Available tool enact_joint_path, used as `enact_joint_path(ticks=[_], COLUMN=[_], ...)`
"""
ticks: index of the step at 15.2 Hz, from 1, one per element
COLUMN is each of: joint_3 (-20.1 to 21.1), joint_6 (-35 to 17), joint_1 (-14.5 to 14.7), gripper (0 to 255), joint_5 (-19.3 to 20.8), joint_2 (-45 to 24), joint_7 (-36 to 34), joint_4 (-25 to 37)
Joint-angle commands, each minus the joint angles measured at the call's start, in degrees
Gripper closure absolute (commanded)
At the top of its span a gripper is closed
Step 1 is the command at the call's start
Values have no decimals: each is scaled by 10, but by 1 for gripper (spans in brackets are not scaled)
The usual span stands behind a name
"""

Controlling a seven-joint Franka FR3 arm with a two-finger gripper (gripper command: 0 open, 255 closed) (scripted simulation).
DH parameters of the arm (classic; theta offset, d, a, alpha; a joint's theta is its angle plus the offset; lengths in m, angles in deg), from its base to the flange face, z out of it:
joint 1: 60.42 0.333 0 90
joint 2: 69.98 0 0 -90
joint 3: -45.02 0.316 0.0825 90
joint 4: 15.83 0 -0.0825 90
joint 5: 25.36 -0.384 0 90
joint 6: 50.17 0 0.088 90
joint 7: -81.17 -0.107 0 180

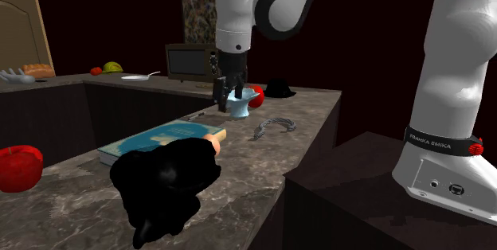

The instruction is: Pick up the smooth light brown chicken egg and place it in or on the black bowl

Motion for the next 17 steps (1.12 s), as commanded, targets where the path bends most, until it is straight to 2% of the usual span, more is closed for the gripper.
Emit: enact_joint_path(ticks=[1,7,15,17], joint_3=[9,-14,-49,-50], joint_6=[-8,-3,-27,-27], joint_1=[8,76,93,93], gripper=[0,0,0,0], joint_5=[68,224,287,287], joint_2=[-54,-191,-251,-251], joint_7=[-53,-164,-205,-205], joint_4=[27,112,136,136])
